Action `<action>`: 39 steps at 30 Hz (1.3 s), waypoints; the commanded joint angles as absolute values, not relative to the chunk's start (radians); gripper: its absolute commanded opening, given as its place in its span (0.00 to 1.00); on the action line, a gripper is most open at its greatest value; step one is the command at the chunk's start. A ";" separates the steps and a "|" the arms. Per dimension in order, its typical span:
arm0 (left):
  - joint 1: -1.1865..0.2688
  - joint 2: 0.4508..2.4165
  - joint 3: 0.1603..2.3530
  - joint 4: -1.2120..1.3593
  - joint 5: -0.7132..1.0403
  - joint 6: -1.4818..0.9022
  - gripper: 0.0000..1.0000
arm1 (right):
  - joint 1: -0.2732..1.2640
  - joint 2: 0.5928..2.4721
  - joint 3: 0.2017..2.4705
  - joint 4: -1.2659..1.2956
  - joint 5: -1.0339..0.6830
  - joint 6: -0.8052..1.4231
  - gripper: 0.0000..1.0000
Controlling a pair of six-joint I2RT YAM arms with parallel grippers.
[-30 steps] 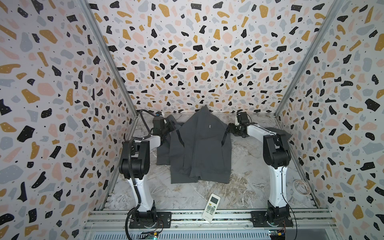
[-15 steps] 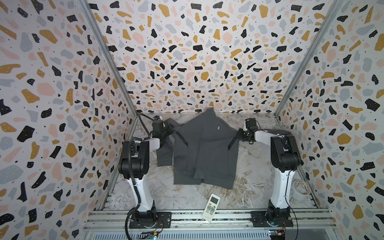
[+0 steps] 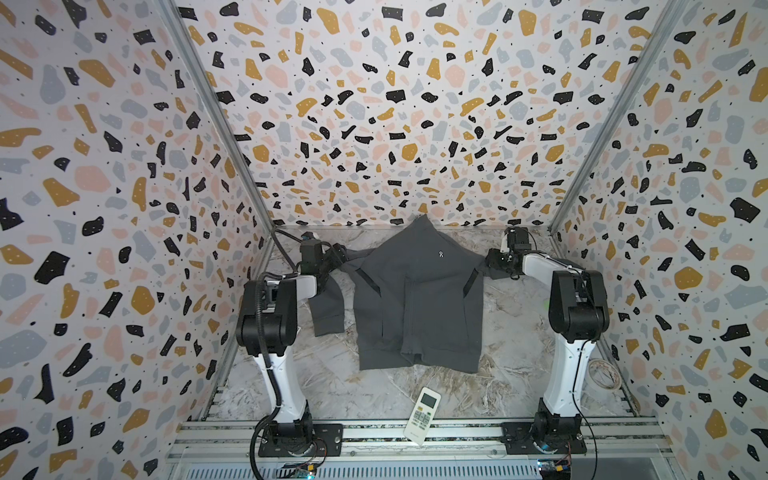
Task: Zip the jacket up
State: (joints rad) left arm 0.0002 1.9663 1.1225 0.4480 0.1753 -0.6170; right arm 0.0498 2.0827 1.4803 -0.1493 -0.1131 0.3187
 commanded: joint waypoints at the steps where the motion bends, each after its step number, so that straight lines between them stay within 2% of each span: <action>1: 0.000 1.862 1.074 0.465 0.212 -0.602 1.00 | 0.056 1.897 1.406 -0.216 -0.207 0.372 0.65; 6: -0.071 1.633 0.889 0.317 0.205 -0.587 1.00 | 0.146 1.617 1.125 -0.215 -0.271 0.390 0.67; 11: -0.285 1.299 0.665 0.085 0.056 -0.615 1.00 | 0.339 1.348 0.889 -0.310 -0.234 0.344 0.63; 18: -0.646 0.875 0.506 -0.177 -0.115 -0.715 1.00 | 0.771 0.968 0.585 -0.285 0.026 0.336 0.65; 22: -0.859 0.794 0.432 -0.250 -0.210 -0.712 1.00 | 0.975 0.829 0.458 -0.223 0.176 0.379 0.67; 27: -1.146 0.835 0.348 -0.199 -0.393 -0.794 1.00 | 1.210 0.899 0.446 -0.159 0.342 0.404 0.69; 29: -1.200 0.854 0.326 -0.181 -0.443 -0.835 1.00 | 1.282 0.986 0.471 -0.149 0.414 0.404 0.72; 34: -1.227 0.827 0.242 -0.117 -0.495 -0.879 0.97 | 1.341 1.205 0.523 -0.088 0.517 0.393 0.73; 39: -1.228 0.798 0.219 -0.101 -0.526 -0.861 0.96 | 1.345 1.280 0.539 0.021 0.589 0.361 0.72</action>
